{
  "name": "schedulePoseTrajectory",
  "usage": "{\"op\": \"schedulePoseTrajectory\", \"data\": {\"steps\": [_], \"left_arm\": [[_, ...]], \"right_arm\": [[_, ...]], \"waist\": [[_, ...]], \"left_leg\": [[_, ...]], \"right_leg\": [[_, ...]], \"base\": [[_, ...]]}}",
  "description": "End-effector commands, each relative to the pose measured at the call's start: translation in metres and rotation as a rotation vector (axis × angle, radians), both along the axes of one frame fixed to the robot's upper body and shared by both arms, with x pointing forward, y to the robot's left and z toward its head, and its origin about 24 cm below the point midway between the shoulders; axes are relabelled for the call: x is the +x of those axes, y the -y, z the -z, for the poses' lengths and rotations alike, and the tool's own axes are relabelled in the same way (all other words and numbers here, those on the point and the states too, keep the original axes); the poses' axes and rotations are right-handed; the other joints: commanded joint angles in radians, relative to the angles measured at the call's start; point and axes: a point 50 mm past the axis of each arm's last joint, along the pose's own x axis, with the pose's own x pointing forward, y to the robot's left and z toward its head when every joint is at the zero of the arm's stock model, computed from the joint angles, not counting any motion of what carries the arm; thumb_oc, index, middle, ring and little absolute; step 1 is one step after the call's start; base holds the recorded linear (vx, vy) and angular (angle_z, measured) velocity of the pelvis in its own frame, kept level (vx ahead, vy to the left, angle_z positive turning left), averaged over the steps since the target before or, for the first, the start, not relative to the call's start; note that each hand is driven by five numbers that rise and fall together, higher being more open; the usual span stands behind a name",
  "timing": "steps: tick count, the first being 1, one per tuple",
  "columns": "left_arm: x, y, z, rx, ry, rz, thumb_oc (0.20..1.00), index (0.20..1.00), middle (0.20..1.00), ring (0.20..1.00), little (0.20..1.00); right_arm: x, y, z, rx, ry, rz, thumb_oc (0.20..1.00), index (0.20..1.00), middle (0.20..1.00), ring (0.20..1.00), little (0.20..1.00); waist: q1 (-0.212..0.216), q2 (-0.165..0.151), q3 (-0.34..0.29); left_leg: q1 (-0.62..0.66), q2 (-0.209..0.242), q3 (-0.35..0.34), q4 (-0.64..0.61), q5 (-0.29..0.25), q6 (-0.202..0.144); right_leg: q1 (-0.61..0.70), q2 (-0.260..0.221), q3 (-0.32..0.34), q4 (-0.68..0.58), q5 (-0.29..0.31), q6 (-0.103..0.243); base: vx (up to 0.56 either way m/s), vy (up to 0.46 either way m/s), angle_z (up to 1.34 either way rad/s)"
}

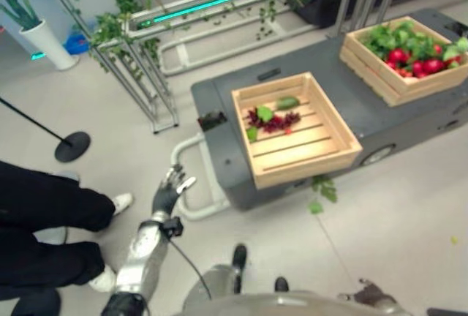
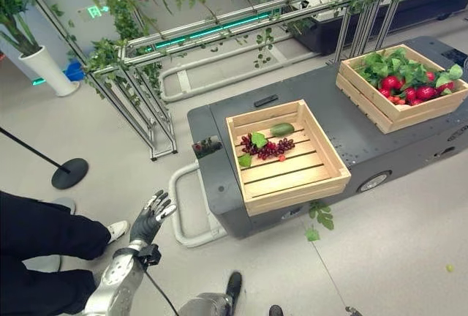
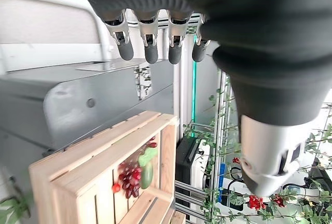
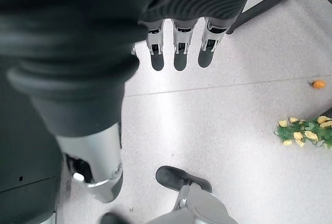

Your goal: Pick up the fruits from the basket on one side to the basket on the other side

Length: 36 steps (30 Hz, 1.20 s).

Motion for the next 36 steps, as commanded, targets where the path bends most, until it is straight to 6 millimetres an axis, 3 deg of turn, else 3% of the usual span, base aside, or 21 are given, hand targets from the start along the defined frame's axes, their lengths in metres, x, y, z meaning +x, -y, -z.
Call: {"op": "schedulePoseTrajectory", "data": {"steps": [1, 3, 6, 8, 9, 12, 18, 22, 30, 36], "left_arm": [[0.011, -0.016, -0.034, 0.132, 0.136, -0.006, 1.0, 1.0, 1.0, 1.0, 1.0], [0.014, -0.021, -0.038, 0.18, 0.146, -0.011, 1.0, 1.0, 1.0, 1.0, 1.0], [0.016, -0.026, -0.042, 0.195, 0.158, -0.022, 1.0, 1.0, 1.0, 1.0, 1.0], [0.014, -0.027, -0.042, 0.192, 0.156, -0.03, 1.0, 1.0, 1.0, 1.0, 1.0], [0.013, -0.027, -0.041, 0.198, 0.151, -0.035, 1.0, 1.0, 1.0, 1.0, 1.0], [0.017, -0.028, -0.049, 0.191, 0.185, -0.048, 1.0, 1.0, 1.0, 1.0, 1.0], [0.023, -0.031, -0.063, 0.195, 0.243, -0.081, 1.0, 1.0, 1.0, 1.0, 1.0], [0.034, -0.026, -0.074, 0.174, 0.296, -0.099, 1.0, 1.0, 1.0, 1.0, 1.0], [0.032, -0.024, -0.071, 0.157, 0.278, -0.091, 1.0, 1.0, 1.0, 1.0, 1.0], [0.026, -0.022, -0.068, 0.136, 0.262, -0.07, 1.0, 1.0, 1.0, 1.0, 1.0]], "right_arm": [[-0.01, -0.005, 0.004, 0.005, -0.024, -0.022, 1.0, 1.0, 1.0, 1.0, 1.0], [-0.005, -0.007, 0.003, 0.011, -0.011, -0.033, 1.0, 1.0, 1.0, 1.0, 1.0], [-0.001, -0.008, 0.003, 0.016, -0.002, -0.044, 1.0, 1.0, 1.0, 1.0, 1.0], [-0.001, -0.009, 0.003, 0.018, -0.005, -0.047, 1.0, 1.0, 1.0, 1.0, 1.0], [-0.001, -0.01, 0.003, 0.018, -0.01, -0.055, 1.0, 1.0, 1.0, 1.0, 1.0], [0.002, -0.02, 0.006, 0.044, -0.006, -0.073, 1.0, 1.0, 1.0, 1.0, 1.0], [0.031, -0.037, 0.003, 0.084, 0.087, -0.106, 1.0, 1.0, 1.0, 1.0, 1.0], [0.05, -0.046, -0.002, 0.096, 0.144, -0.132, 1.0, 1.0, 1.0, 1.0, 1.0], [0.032, -0.042, 0.003, 0.09, 0.09, -0.12, 1.0, 1.0, 1.0, 1.0, 1.0], [0.023, -0.03, 0.003, 0.065, 0.067, -0.08, 1.0, 1.0, 1.0, 1.0, 1.0]], "waist": [[0.036, -0.045, -0.02], [0.056, -0.037, -0.019], [0.079, -0.02, -0.034], [0.084, -0.017, -0.045], [0.09, -0.011, -0.058], [0.093, -0.028, -0.085], [0.115, -0.069, -0.1], [0.117, -0.071, -0.106], [0.101, -0.056, -0.106], [0.101, -0.031, -0.058]], "left_leg": [[-0.123, -0.004, 0.051, 0.038, 0.075, 0.039], [-0.145, 0.041, 0.069, -0.022, 0.134, 0.03], [-0.102, 0.067, 0.086, -0.053, 0.187, 0.028], [-0.074, 0.074, 0.088, -0.087, 0.181, 0.038], [-0.044, 0.089, 0.061, -0.116, 0.211, 0.029], [-0.009, 0.121, 0.087, -0.128, 0.223, 0.02], [-0.025, 0.098, 0.143, -0.097, 0.195, 0.058], [-0.065, 0.083, 0.124, -0.104, 0.211, 0.056], [-0.027, 0.09, 0.109, -0.105, 0.226, 0.047], [-0.01, 0.12, 0.081, -0.121, 0.277, 0.008]], "right_leg": [[0.024, 0.08, 0.008, 0.002, -0.089, 0.1], [0.051, 0.106, 0.053, 0.002, -0.117, 0.093], [0.079, 0.132, 0.095, 0.002, -0.145, 0.079], [0.083, 0.135, 0.112, 0.002, -0.147, 0.079], [0.092, 0.141, 0.133, 0.002, -0.165, 0.074], [0.109, 0.11, 0.139, 0.002, -0.2, 0.082], [0.096, 0.033, 0.155, 0.002, -0.215, 0.115], [0.04, 0.031, 0.16, 0.002, -0.208, 0.117], [0.084, 0.055, 0.171, 0.002, -0.209, 0.101], [0.098, 0.117, 0.165, 0.002, -0.181, 0.072]], "base": [[0.14, -0.017, -0.56], [0.16, 0.023, -0.46], [0.18, 0.054, -0.46], [0.14, 0.066, -0.75], [0.21, 0.146, -0.82], [0.22, 0.144, -0.27], [0.1, 0.122, -0.13], [-0.04, 0.009, -0.16], [0.01, -0.02, -0.02], [-0.1, -0.108, 0.0]]}}
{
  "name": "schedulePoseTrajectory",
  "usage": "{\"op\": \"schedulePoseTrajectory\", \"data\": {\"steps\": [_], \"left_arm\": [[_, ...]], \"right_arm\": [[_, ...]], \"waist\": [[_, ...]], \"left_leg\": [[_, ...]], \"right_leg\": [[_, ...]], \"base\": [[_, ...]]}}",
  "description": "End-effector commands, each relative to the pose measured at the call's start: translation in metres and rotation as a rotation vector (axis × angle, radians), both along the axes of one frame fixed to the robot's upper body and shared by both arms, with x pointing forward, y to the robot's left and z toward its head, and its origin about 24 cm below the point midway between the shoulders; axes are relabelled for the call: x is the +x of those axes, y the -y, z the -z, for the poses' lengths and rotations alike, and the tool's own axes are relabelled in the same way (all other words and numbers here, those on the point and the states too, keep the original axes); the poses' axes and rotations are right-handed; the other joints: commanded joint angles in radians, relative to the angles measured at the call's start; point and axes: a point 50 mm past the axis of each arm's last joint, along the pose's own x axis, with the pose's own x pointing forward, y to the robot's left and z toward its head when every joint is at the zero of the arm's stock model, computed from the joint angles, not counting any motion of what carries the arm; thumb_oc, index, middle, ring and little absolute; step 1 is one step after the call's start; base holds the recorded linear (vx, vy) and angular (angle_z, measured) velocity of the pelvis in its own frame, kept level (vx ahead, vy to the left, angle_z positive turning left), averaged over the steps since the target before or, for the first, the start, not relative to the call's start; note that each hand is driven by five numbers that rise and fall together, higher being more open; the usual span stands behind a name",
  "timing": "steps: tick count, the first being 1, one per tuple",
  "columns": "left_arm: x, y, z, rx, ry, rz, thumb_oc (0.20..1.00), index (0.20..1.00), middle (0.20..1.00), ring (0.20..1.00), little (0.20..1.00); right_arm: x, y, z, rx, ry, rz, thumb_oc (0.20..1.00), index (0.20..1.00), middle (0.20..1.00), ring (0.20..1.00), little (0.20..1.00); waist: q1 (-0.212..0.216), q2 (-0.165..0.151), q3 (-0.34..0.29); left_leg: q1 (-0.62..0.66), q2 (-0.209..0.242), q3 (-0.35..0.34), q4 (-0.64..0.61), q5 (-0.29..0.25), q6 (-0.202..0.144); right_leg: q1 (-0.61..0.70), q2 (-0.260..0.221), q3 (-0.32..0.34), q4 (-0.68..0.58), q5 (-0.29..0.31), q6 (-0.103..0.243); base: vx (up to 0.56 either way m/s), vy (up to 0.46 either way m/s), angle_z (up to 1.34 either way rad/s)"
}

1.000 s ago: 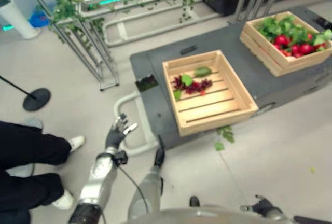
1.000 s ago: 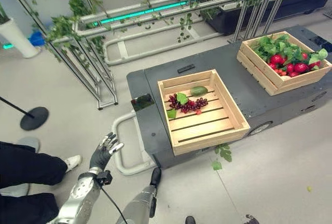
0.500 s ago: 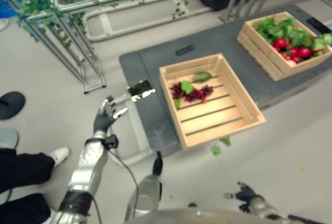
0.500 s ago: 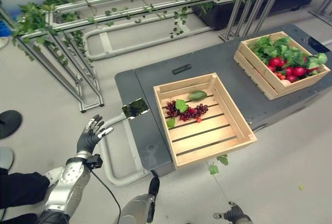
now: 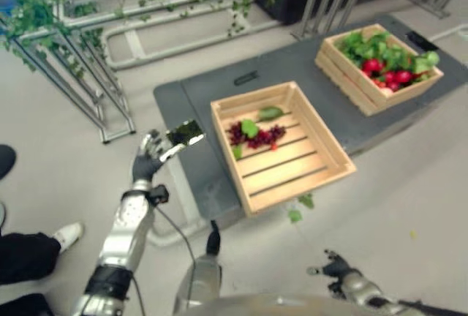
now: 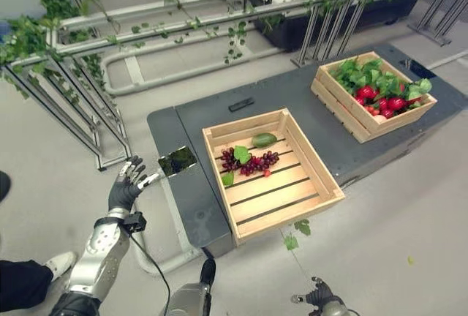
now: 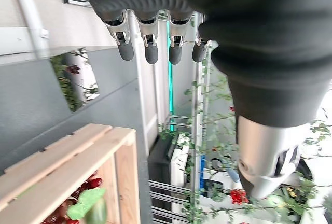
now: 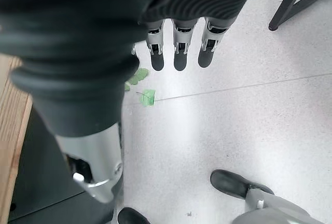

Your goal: Pick up the fruits from the basket on one side to the basket on the other side

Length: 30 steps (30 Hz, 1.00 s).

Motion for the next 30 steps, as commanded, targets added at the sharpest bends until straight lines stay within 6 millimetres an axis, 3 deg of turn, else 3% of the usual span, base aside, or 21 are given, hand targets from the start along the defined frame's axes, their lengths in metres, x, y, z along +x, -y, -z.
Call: {"op": "schedulePoseTrajectory", "data": {"steps": [1, 4, 6, 7, 8, 9, 10, 14, 23, 25, 26, 27, 28, 29, 30], "left_arm": [[0.0, 0.006, -0.015, -0.025, 0.087, 0.037, 1.0, 1.0, 1.0, 1.0, 1.0], [-0.003, 0.01, -0.009, -0.046, 0.067, 0.051, 1.0, 1.0, 1.0, 1.0, 1.0], [-0.003, 0.012, -0.009, -0.051, 0.065, 0.06, 1.0, 1.0, 1.0, 1.0, 1.0], [-0.003, 0.012, -0.009, -0.053, 0.065, 0.063, 1.0, 1.0, 1.0, 1.0, 1.0], [-0.003, 0.011, -0.008, -0.052, 0.064, 0.063, 1.0, 1.0, 1.0, 1.0, 1.0], [-0.003, 0.011, -0.008, -0.052, 0.065, 0.062, 1.0, 1.0, 1.0, 1.0, 1.0], [-0.004, 0.01, -0.007, -0.058, 0.058, 0.059, 1.0, 1.0, 1.0, 1.0, 1.0], [-0.004, 0.009, -0.009, -0.049, 0.066, 0.057, 1.0, 1.0, 1.0, 1.0, 1.0], [-0.005, 0.006, -0.012, -0.029, 0.065, 0.057, 1.0, 1.0, 1.0, 1.0, 1.0], [-0.003, 0.004, -0.012, 0.005, 0.054, 0.071, 1.0, 1.0, 1.0, 1.0, 1.0], [-0.003, 0.004, -0.012, 0.005, 0.054, 0.071, 1.0, 1.0, 1.0, 1.0, 1.0], [-0.001, 0.002, -0.016, 0.036, 0.059, 0.08, 1.0, 1.0, 1.0, 1.0, 1.0], [-0.001, 0.002, -0.016, 0.036, 0.059, 0.08, 1.0, 1.0, 1.0, 1.0, 1.0], [0.004, 0.004, -0.021, 0.061, 0.073, 0.095, 1.0, 1.0, 1.0, 1.0, 1.0], [0.004, 0.005, -0.022, 0.06, 0.078, 0.099, 1.0, 1.0, 1.0, 1.0, 1.0]], "right_arm": [[-0.013, 0.02, -0.002, -0.041, -0.013, 0.05, 1.0, 1.0, 1.0, 1.0, 1.0], [-0.023, 0.03, -0.002, -0.057, -0.031, 0.083, 1.0, 1.0, 1.0, 1.0, 1.0], [-0.026, 0.033, -0.003, -0.062, -0.04, 0.091, 1.0, 1.0, 1.0, 1.0, 1.0], [-0.027, 0.035, -0.003, -0.065, -0.042, 0.096, 1.0, 1.0, 1.0, 1.0, 1.0], [-0.027, 0.036, -0.003, -0.065, -0.046, 0.103, 1.0, 1.0, 1.0, 1.0, 1.0], [-0.027, 0.036, -0.003, -0.064, -0.046, 0.103, 1.0, 1.0, 1.0, 1.0, 1.0], [-0.033, 0.034, -0.001, -0.056, -0.064, 0.112, 1.0, 1.0, 1.0, 1.0, 1.0], [-0.036, 0.033, 0.0, -0.052, -0.07, 0.126, 1.0, 1.0, 1.0, 1.0, 1.0], [-0.03, 0.016, 0.004, -0.013, -0.071, 0.086, 1.0, 1.0, 1.0, 1.0, 1.0], [-0.029, 0.01, 0.005, 0.008, -0.063, 0.093, 1.0, 1.0, 1.0, 1.0, 1.0], [-0.029, 0.01, 0.005, 0.008, -0.063, 0.093, 1.0, 1.0, 1.0, 1.0, 1.0], [-0.024, 0.009, 0.004, 0.019, -0.041, 0.102, 1.0, 1.0, 1.0, 1.0, 1.0], [-0.024, 0.009, 0.004, 0.019, -0.041, 0.102, 1.0, 1.0, 1.0, 1.0, 1.0], [-0.018, 0.009, 0.002, 0.029, -0.011, 0.123, 1.0, 1.0, 1.0, 1.0, 1.0], [-0.018, 0.009, 0.002, 0.031, -0.003, 0.132, 1.0, 1.0, 1.0, 1.0, 1.0]], "waist": [[-0.019, 0.05, -0.024], [-0.026, 0.055, 0.0], [-0.04, 0.045, 0.007], [-0.046, 0.035, 0.006], [-0.055, 0.013, 0.002], [-0.055, 0.015, 0.0], [-0.06, 0.015, -0.032], [-0.06, 0.015, -0.057], [-0.038, -0.028, -0.108], [-0.044, -0.047, -0.126], [-0.044, -0.047, -0.127], [-0.066, -0.043, -0.117], [-0.066, -0.043, -0.117], [-0.104, -0.015, -0.094], [-0.114, -0.004, -0.093]], "left_leg": [[-0.126, 0.049, -0.051, -0.166, 0.251, -0.075], [-0.122, 0.037, -0.057, -0.131, 0.209, -0.065], [-0.139, 0.004, -0.016, -0.021, 0.148, -0.03], [-0.156, -0.019, 0.0, 0.067, 0.098, -0.018], [-0.144, -0.07, 0.018, 0.166, -0.011, 0.018], [-0.15, -0.067, 0.018, 0.173, -0.014, 0.018], [-0.091, -0.099, -0.004, 0.107, -0.043, 0.037], [-0.095, -0.108, -0.036, 0.038, 0.001, 0.024], [-0.095, -0.133, -0.022, 0.04, -0.069, 0.06], [-0.05, -0.117, -0.025, 0.01, -0.091, 0.072], [-0.05, -0.117, -0.025, 0.01, -0.091, 0.072], [-0.008, -0.098, -0.046, -0.036, -0.088, 0.073], [-0.009, -0.098, -0.046, -0.037, -0.088, 0.073], [0.023, -0.076, -0.086, -0.064, -0.085, 0.066], [0.038, -0.071, -0.103, -0.081, -0.085, 0.065]], "right_leg": [[0.028, 0.139, 0.009, 0.002, -0.066, -0.036], [0.046, 0.139, -0.023, 0.002, -0.063, -0.031], [0.027, 0.127, -0.042, 0.002, -0.047, -0.031], [0.014, 0.117, -0.052, 0.002, -0.04, -0.028], [-0.008, 0.095, -0.065, 0.002, -0.028, -0.025], [-0.01, 0.098, -0.064, 0.002, -0.027, -0.025], [-0.031, 0.092, -0.074, 0.002, -0.029, -0.016], [-0.041, 0.079, -0.101, 0.002, -0.042, -0.003], [-0.034, 0.019, -0.099, 0.006, -0.058, 0.028], [-0.114, 0.032, -0.104, 0.167, -0.064, 0.066], [-0.115, 0.032, -0.104, 0.167, -0.065, 0.066], [-0.21, 0.058, -0.114, 0.302, -0.013, 0.12], [-0.211, 0.058, -0.115, 0.303, -0.014, 0.12], [-0.314, 0.093, -0.087, 0.385, 0.011, 0.148], [-0.341, 0.092, -0.078, 0.371, -0.001, 0.136]], "base": [[-0.16, -0.087, 0.06], [-0.14, -0.042, 0.12], [-0.2, -0.018, 0.25], [-0.23, -0.04, 0.28], [-0.16, -0.025, 0.24], [-0.08, 0.044, 0.1], [0.05, 0.103, 0.06], [0.03, 0.081, 0.15], [0.09, 0.091, 0.04], [0.09, 0.036, -0.11], [0.03, 0.022, -0.09], [0.0, 0.012, -0.06], [-0.03, 0.036, 0.02], [0.0, 0.044, 0.11], [0.05, 0.042, 0.52]]}}
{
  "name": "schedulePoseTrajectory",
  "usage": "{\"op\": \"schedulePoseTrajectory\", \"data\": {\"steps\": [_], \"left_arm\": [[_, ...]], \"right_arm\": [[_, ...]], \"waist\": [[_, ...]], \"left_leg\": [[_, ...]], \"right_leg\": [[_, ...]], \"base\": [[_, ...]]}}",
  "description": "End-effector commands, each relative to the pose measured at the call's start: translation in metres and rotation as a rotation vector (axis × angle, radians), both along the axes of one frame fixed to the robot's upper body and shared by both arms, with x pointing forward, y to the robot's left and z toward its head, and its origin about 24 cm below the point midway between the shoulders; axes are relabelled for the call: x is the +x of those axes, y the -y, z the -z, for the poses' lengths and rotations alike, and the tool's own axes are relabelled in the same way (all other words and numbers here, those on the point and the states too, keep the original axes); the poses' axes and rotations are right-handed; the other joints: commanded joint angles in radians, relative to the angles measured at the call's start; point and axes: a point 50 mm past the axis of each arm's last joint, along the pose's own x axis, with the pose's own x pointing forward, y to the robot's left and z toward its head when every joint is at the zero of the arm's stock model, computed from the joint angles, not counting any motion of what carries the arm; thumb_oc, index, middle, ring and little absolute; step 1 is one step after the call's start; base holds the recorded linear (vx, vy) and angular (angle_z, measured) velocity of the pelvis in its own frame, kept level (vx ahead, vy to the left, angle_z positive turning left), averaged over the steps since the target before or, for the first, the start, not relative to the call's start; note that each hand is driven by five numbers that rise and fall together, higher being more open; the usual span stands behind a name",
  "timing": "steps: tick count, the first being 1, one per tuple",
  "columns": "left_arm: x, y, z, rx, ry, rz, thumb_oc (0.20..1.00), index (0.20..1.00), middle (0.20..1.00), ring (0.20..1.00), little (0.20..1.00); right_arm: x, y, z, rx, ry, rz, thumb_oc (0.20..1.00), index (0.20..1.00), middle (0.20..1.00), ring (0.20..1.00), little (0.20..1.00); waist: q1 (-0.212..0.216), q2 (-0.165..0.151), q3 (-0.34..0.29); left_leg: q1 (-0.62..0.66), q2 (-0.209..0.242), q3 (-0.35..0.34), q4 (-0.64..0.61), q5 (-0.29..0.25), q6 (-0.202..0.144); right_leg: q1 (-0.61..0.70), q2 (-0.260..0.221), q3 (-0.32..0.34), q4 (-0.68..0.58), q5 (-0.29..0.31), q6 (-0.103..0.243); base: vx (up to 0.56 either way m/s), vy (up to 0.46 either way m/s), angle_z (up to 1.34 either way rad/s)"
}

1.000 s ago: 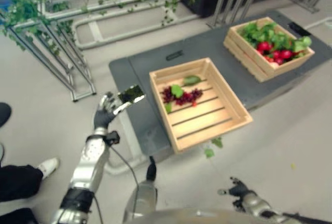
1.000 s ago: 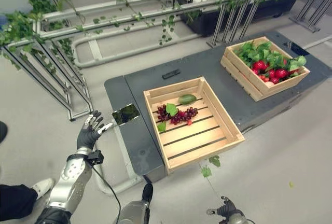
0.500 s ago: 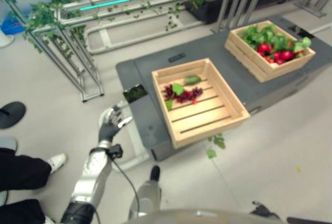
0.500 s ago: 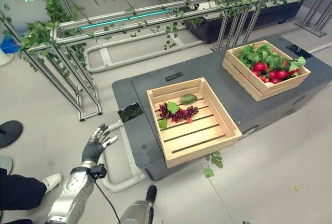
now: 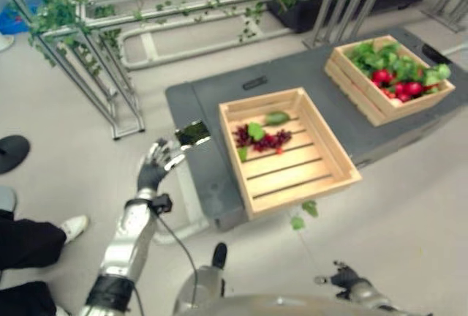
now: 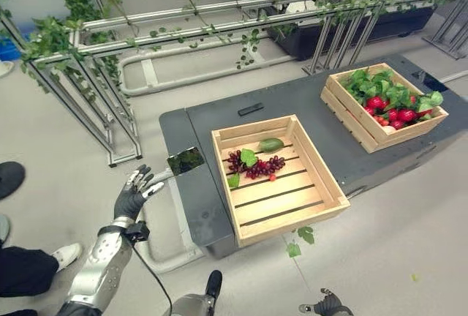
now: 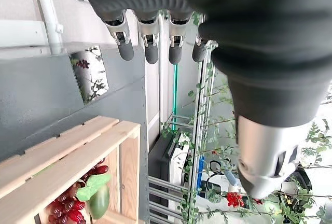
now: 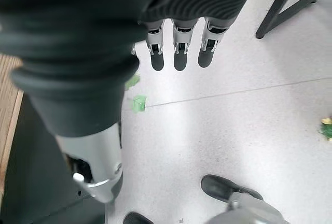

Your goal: Pick up the fruits from the basket on one side to the basket on the other side

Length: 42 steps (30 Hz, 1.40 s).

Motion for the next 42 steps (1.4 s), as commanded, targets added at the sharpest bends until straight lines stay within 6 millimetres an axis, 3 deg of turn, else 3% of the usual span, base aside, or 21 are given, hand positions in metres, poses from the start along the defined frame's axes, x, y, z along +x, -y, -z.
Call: {"op": "schedulePoseTrajectory", "data": {"steps": [1, 2, 3, 5, 7, 12, 13, 14, 18, 26, 32, 42], "left_arm": [[0.007, 0.001, -0.029, 0.086, 0.13, 0.041, 1.0, 1.0, 1.0, 1.0, 1.0], [0.007, 0.001, -0.029, 0.086, 0.13, 0.041, 1.0, 1.0, 1.0, 1.0, 1.0], [0.01, 0.003, -0.031, 0.083, 0.14, 0.044, 1.0, 1.0, 1.0, 1.0, 1.0], [0.014, 0.005, -0.033, 0.093, 0.144, 0.054, 1.0, 1.0, 1.0, 1.0, 1.0], [0.017, 0.007, -0.034, 0.122, 0.142, 0.078, 1.0, 1.0, 1.0, 1.0, 1.0], [0.016, 0.008, -0.032, 0.131, 0.133, 0.093, 1.0, 1.0, 1.0, 1.0, 1.0], [0.015, 0.011, -0.026, 0.129, 0.109, 0.11, 1.0, 1.0, 1.0, 1.0, 1.0], [0.009, 0.009, -0.021, 0.106, 0.087, 0.103, 1.0, 1.0, 1.0, 1.0, 1.0], [0.004, 0.008, -0.016, 0.088, 0.07, 0.089, 1.0, 1.0, 1.0, 1.0, 1.0], [0.006, 0.004, -0.021, 0.137, 0.086, 0.085, 1.0, 1.0, 1.0, 1.0, 1.0], [0.006, -0.004, -0.033, 0.235, 0.11, 0.111, 1.0, 1.0, 1.0, 1.0, 1.0], [0.01, -0.019, -0.092, 0.581, 0.263, 0.193, 1.0, 1.0, 1.0, 1.0, 1.0]], "right_arm": [[-0.007, 0.002, 0.0, 0.007, 0.018, 0.048, 1.0, 1.0, 1.0, 1.0, 1.0], [-0.007, 0.002, 0.0, 0.007, 0.018, 0.048, 1.0, 1.0, 1.0, 1.0, 1.0], [-0.011, 0.005, 0.0, 0.0, 0.014, 0.077, 1.0, 1.0, 1.0, 1.0, 1.0], [-0.012, 0.009, 0.0, -0.01, 0.011, 0.089, 1.0, 1.0, 1.0, 1.0, 1.0], [-0.018, 0.012, 0.0, -0.019, -0.012, 0.091, 1.0, 1.0, 1.0, 1.0, 1.0], [-0.023, 0.013, 0.001, -0.022, -0.032, 0.088, 1.0, 1.0, 1.0, 1.0, 1.0], [-0.04, 0.017, 0.004, -0.031, -0.09, 0.097, 1.0, 1.0, 1.0, 1.0, 1.0], [-0.05, 0.025, 0.003, -0.049, -0.123, 0.101, 1.0, 1.0, 1.0, 1.0, 1.0], [-0.054, 0.034, 0.001, -0.065, -0.124, 0.117, 1.0, 1.0, 1.0, 1.0, 1.0], [-0.043, 0.043, -0.005, -0.082, -0.077, 0.117, 1.0, 1.0, 1.0, 1.0, 1.0], [-0.05, 0.04, -0.003, -0.069, -0.106, 0.106, 1.0, 1.0, 1.0, 1.0, 1.0], [-0.06, 0.038, 0.0, -0.041, -0.153, 0.098, 1.0, 1.0, 1.0, 1.0, 1.0]], "waist": [[-0.057, 0.026, -0.052], [-0.058, 0.026, -0.051], [-0.07, 0.033, -0.044], [-0.09, 0.034, -0.025], [-0.113, 0.023, -0.019], [-0.115, 0.016, -0.026], [-0.115, 0.007, -0.065], [-0.123, 0.027, -0.089], [-0.128, 0.046, -0.094], [-0.137, 0.069, -0.084], [-0.136, 0.085, -0.105], [-0.131, 0.094, -0.104]], "left_leg": [[0.014, 0.013, -0.049, -0.021, -0.064, -0.021], [0.015, 0.013, -0.049, -0.022, -0.063, -0.021], [0.045, 0.025, -0.061, -0.053, -0.066, -0.032], [0.073, 0.012, -0.082, -0.054, -0.088, -0.037], [0.097, -0.015, -0.112, -0.043, -0.115, -0.034], [0.111, -0.022, -0.119, -0.044, -0.126, -0.036], [0.132, -0.031, -0.124, -0.046, -0.148, -0.04], [0.172, -0.012, -0.128, -0.057, -0.166, -0.052], [0.187, -0.002, -0.135, -0.045, -0.178, -0.063], [0.177, 0.006, -0.103, -0.051, -0.165, -0.073], [0.204, 0.024, -0.097, -0.11, -0.151, -0.073], [0.234, 0.03, -0.099, -0.125, -0.15, -0.078]], "right_leg": [[-0.142, 0.034, 0.018, -0.053, 0.036, 0.054], [-0.141, 0.034, 0.017, -0.053, 0.036, 0.054], [-0.165, -0.014, 0.029, -0.144, 0.059, 0.039], [-0.219, -0.055, 0.069, -0.245, 0.136, 0.046], [-0.26, -0.05, 0.117, -0.306, 0.191, 0.055], [-0.244, -0.055, 0.105, -0.301, 0.204, 0.056], [-0.189, -0.053, 0.088, -0.323, 0.214, 0.033], [-0.113, -0.057, 0.043, -0.371, 0.207, 0.022], [-0.065, -0.057, 0.009, -0.389, 0.182, 0.012], [-0.042, -0.071, -0.024, -0.392, 0.157, 0.004], [-0.025, -0.066, -0.025, -0.393, 0.14, 0.004], [0.005, -0.072, -0.035, -0.393, 0.133, 0.009]], "base": [[0.07, 0.018, 0.56], [0.14, -0.035, 0.48], [0.14, -0.052, 0.1], [0.19, -0.054, 0.09], [0.16, -0.023, 0.23], [0.08, -0.05, 0.52], [0.4, -0.225, 0.3], [0.44, -0.247, 0.02], [0.15, -0.101, 0.42], [0.01, -0.033, 0.06], [0.02, -0.01, -0.04], [0.01, -0.004, 0.02]]}}
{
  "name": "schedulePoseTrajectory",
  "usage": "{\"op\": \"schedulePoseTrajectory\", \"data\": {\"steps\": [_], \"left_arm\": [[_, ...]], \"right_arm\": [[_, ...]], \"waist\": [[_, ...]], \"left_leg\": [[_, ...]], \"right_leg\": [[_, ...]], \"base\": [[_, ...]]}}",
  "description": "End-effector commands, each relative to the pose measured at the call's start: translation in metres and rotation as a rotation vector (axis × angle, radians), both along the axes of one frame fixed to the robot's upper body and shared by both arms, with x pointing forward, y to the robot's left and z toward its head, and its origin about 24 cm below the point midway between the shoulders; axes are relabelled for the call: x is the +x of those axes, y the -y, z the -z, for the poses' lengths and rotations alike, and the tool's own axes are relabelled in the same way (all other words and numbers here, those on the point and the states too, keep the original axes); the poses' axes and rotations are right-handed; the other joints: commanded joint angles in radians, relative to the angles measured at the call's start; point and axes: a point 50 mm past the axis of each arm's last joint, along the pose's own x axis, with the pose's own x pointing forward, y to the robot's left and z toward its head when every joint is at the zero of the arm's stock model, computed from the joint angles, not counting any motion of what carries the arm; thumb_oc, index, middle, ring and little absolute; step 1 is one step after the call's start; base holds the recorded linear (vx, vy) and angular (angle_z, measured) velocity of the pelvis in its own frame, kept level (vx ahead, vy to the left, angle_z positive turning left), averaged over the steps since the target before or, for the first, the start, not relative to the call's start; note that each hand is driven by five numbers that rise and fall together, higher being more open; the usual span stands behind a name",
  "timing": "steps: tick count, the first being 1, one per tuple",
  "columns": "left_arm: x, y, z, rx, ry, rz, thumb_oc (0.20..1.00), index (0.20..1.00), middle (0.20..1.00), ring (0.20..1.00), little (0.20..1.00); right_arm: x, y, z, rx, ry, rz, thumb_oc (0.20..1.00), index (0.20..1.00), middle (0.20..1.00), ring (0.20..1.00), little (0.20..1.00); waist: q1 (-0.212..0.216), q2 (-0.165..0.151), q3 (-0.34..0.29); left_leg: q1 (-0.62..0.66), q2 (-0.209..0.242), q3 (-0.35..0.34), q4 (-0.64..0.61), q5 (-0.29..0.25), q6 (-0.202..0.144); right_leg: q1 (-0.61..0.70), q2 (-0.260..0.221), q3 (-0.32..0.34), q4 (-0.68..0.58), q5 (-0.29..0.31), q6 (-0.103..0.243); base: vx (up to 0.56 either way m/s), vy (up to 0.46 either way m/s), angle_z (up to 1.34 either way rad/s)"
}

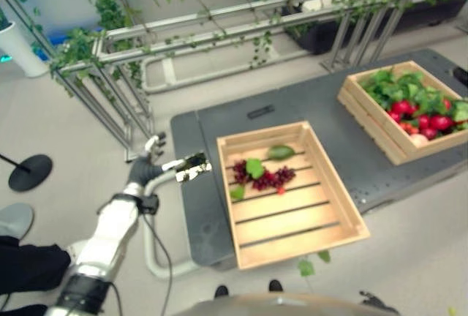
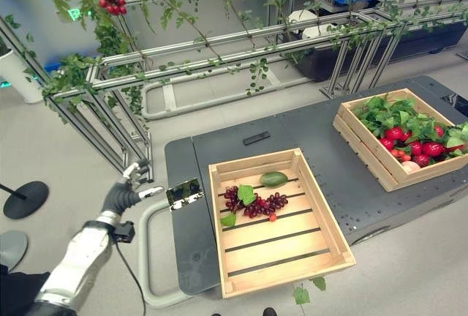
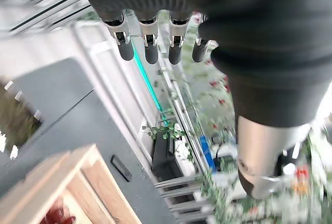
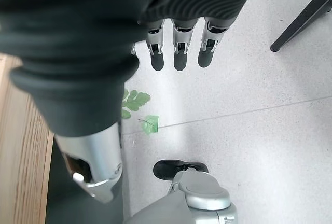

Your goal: Pick up the fruits from the basket on one side to the basket on the other side

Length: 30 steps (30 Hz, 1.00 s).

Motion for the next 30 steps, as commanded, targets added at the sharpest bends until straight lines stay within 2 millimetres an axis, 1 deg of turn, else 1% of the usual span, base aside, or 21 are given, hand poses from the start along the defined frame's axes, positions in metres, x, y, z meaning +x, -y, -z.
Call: {"op": "schedulePoseTrajectory", "data": {"steps": [1, 4, 8, 9, 13, 15, 16, 19, 20, 24, 26, 27, 28, 29, 30], "left_arm": [[0.018, 0.006, -0.044, 0.163, 0.178, 0.063, 1.0, 1.0, 1.0, 1.0, 1.0], [0.031, 0.015, -0.059, 0.25, 0.226, 0.1, 1.0, 1.0, 1.0, 1.0, 1.0], [0.055, 0.03, -0.082, 0.38, 0.292, 0.145, 1.0, 1.0, 1.0, 1.0, 1.0], [0.059, 0.032, -0.085, 0.4, 0.303, 0.144, 1.0, 1.0, 1.0, 1.0, 1.0], [0.079, 0.05, -0.096, 0.46, 0.336, 0.167, 1.0, 1.0, 1.0, 1.0, 1.0], [0.087, 0.059, -0.099, 0.483, 0.34, 0.181, 1.0, 1.0, 1.0, 1.0, 1.0], [0.088, 0.06, -0.1, 0.483, 0.341, 0.182, 1.0, 1.0, 1.0, 1.0, 1.0], [0.102, 0.078, -0.104, 0.52, 0.352, 0.206, 1.0, 1.0, 1.0, 1.0, 1.0], [0.103, 0.08, -0.104, 0.515, 0.346, 0.208, 1.0, 1.0, 1.0, 1.0, 1.0], [0.115, 0.097, -0.104, 0.56, 0.347, 0.223, 1.0, 1.0, 1.0, 1.0, 1.0], [0.117, 0.1, -0.104, 0.568, 0.348, 0.227, 1.0, 1.0, 1.0, 1.0, 1.0], [0.124, 0.106, -0.103, 0.609, 0.338, 0.225, 1.0, 1.0, 1.0, 1.0, 1.0], [0.124, 0.107, -0.103, 0.609, 0.34, 0.225, 1.0, 1.0, 1.0, 1.0, 1.0], [0.129, 0.113, -0.1, 0.635, 0.324, 0.231, 1.0, 1.0, 1.0, 1.0, 1.0], [0.131, 0.117, -0.102, 0.65, 0.327, 0.231, 1.0, 1.0, 1.0, 1.0, 1.0]], "right_arm": [[-0.005, 0.004, 0.0, -0.003, -0.036, -0.019, 1.0, 1.0, 1.0, 1.0, 1.0], [-0.001, 0.005, -0.001, -0.004, -0.035, -0.031, 1.0, 1.0, 1.0, 1.0, 1.0], [0.007, 0.009, -0.003, -0.016, -0.019, -0.039, 1.0, 1.0, 1.0, 1.0, 1.0], [0.007, 0.01, -0.004, -0.019, -0.017, -0.044, 1.0, 1.0, 1.0, 1.0, 1.0], [0.014, 0.015, -0.007, -0.033, 0.001, -0.042, 1.0, 1.0, 1.0, 1.0, 1.0], [0.016, 0.017, -0.008, -0.042, 0.005, -0.041, 1.0, 1.0, 1.0, 1.0, 1.0], [0.016, 0.017, -0.008, -0.041, 0.006, -0.039, 1.0, 1.0, 1.0, 1.0, 1.0], [0.023, 0.022, -0.011, -0.059, 0.03, -0.029, 1.0, 1.0, 1.0, 1.0, 1.0], [0.024, 0.023, -0.012, -0.064, 0.034, -0.027, 1.0, 1.0, 1.0, 1.0, 1.0], [0.033, 0.028, -0.016, -0.086, 0.07, -0.018, 1.0, 1.0, 1.0, 1.0, 1.0], [0.034, 0.029, -0.017, -0.091, 0.078, -0.018, 1.0, 1.0, 1.0, 1.0, 1.0], [0.039, 0.032, -0.019, -0.106, 0.094, -0.016, 1.0, 1.0, 1.0, 1.0, 1.0], [0.039, 0.032, -0.019, -0.106, 0.095, -0.015, 1.0, 1.0, 1.0, 1.0, 1.0], [0.043, 0.033, -0.021, -0.114, 0.113, -0.008, 1.0, 1.0, 1.0, 1.0, 1.0], [0.045, 0.034, -0.022, -0.118, 0.125, -0.008, 1.0, 1.0, 1.0, 1.0, 1.0]], "waist": [[-0.019, -0.012, -0.05], [-0.027, -0.006, -0.047], [-0.039, 0.01, -0.031], [-0.043, 0.014, -0.029], [-0.058, 0.035, -0.007], [-0.071, 0.047, 0.004], [-0.069, 0.046, 0.005], [-0.094, 0.069, 0.037], [-0.1, 0.077, 0.041], [-0.123, 0.099, 0.075], [-0.127, 0.103, 0.08], [-0.139, 0.114, 0.092], [-0.137, 0.114, 0.092], [-0.151, 0.124, 0.107], [-0.155, 0.128, 0.114]], "left_leg": [[0.0, -0.044, -0.009, 0.002, -0.066, 0.005], [0.003, -0.046, -0.011, 0.001, -0.068, 0.004], [0.0, -0.051, -0.01, 0.001, -0.066, 0.005], [-0.001, -0.052, -0.009, 0.001, -0.066, 0.005], [-0.011, -0.058, -0.001, 0.003, -0.062, 0.008], [-0.019, -0.06, 0.004, 0.004, -0.06, 0.009], [-0.019, -0.06, 0.004, 0.005, -0.06, 0.009], [-0.039, -0.066, 0.017, 0.01, -0.055, 0.01], [-0.038, -0.067, 0.021, 0.01, -0.064, 0.012], [-0.062, -0.072, 0.042, 0.014, -0.058, 0.013], [-0.067, -0.073, 0.046, 0.015, -0.056, 0.014], [-0.079, -0.075, 0.055, 0.016, -0.053, 0.017], [-0.08, -0.075, 0.056, 0.016, -0.053, 0.017], [-0.09, -0.079, 0.064, 0.017, -0.05, 0.021], [-0.095, -0.08, 0.07, 0.017, -0.05, 0.022]], "right_leg": [[-0.012, -0.037, -0.016, 0.01, -0.091, 0.087], [-0.009, -0.039, -0.015, 0.01, -0.093, 0.089], [-0.012, -0.044, -0.014, 0.01, -0.087, 0.095], [-0.014, -0.045, -0.013, 0.01, -0.085, 0.096], [-0.029, -0.048, -0.003, 0.01, -0.076, 0.1], [-0.039, -0.05, 0.005, 0.01, -0.071, 0.101], [-0.04, -0.05, 0.005, 0.01, -0.071, 0.101], [-0.064, -0.054, 0.024, 0.01, -0.057, 0.105], [-0.065, -0.054, 0.027, 0.01, -0.064, 0.105], [-0.096, -0.058, 0.049, 0.01, -0.047, 0.109], [-0.104, -0.058, 0.054, 0.01, -0.044, 0.11], [-0.122, -0.059, 0.069, 0.01, -0.037, 0.113], [-0.123, -0.059, 0.07, 0.01, -0.036, 0.113], [-0.139, -0.059, 0.084, 0.01, -0.028, 0.116], [-0.148, -0.06, 0.091, 0.01, -0.024, 0.117]], "base": [[0.0, 0.0, 0.0], [0.0, 0.0, 0.0], [-0.02, 0.01, 0.0], [-0.03, 0.023, -0.05], [-0.05, 0.031, -0.05], [-0.05, 0.026, -0.06], [-0.05, 0.019, -0.11], [-0.08, 0.04, -0.16], [-0.02, 0.041, -0.09], [-0.06, 0.041, -0.12], [-0.05, 0.033, -0.24], [-0.04, 0.024, -0.23], [-0.07, 0.053, -0.3], [-0.05, 0.044, -0.22], [-0.07, 0.068, -0.28]]}}
